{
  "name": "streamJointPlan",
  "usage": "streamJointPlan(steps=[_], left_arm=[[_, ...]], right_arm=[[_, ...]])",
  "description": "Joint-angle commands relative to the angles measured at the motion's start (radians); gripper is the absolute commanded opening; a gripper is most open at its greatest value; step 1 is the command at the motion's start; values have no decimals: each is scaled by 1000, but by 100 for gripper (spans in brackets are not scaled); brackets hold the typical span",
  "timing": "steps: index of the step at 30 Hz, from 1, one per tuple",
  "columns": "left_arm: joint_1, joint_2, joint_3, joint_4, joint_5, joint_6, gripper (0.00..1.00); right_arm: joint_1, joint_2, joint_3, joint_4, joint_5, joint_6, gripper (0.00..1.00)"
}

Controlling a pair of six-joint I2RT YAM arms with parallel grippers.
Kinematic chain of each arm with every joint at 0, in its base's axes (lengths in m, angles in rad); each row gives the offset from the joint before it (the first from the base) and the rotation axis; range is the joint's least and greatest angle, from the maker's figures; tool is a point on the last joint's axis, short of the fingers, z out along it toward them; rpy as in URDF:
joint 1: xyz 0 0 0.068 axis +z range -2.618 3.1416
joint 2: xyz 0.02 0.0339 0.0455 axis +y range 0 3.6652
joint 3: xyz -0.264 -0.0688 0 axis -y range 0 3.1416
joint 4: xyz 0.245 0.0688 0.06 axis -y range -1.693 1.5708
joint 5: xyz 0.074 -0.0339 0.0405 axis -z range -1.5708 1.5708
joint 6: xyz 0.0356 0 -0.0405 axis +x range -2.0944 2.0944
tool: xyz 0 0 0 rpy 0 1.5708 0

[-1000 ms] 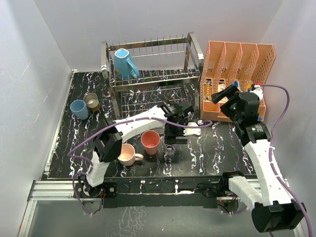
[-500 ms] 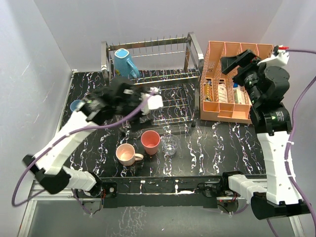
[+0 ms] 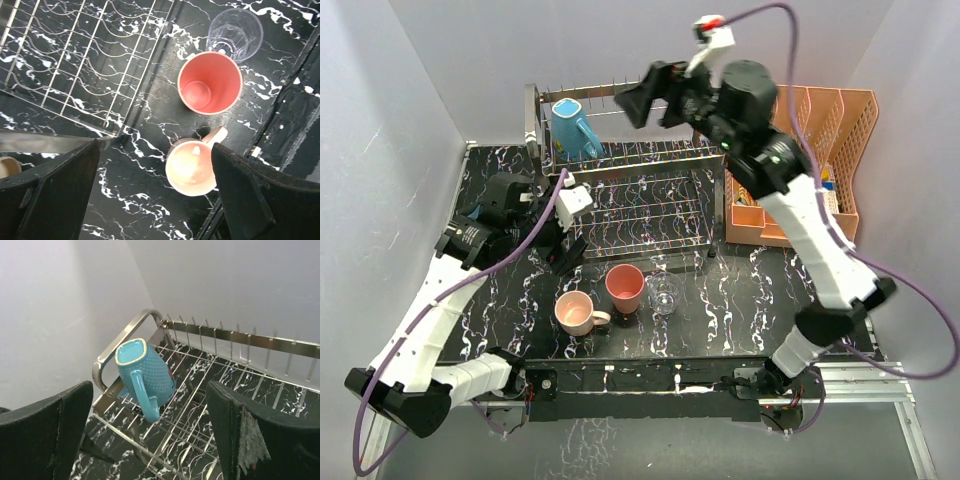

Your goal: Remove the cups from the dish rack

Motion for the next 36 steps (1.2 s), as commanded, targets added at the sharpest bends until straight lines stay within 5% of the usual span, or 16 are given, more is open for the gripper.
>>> streamJointPlan(steps=[1,5,20,29,36], left_arm=[[10,-45,-40,4,105,-72,90],[12,-86,-119,29,120,-71,87],[12,-122,-176,72,132,-84,80],[12,-146,-184,84,137,-79,79],[12,-148,-178,98,141,-85,78]], right_arm=[[40,164,246,-157,-6,-149,99],[78,307,395,-245,-15,-217,95],[98,354,257,-163,-102,-287,82],[108,416,267,-132,-105,-290,57],[110,413,255,-90,-54,-282,20]])
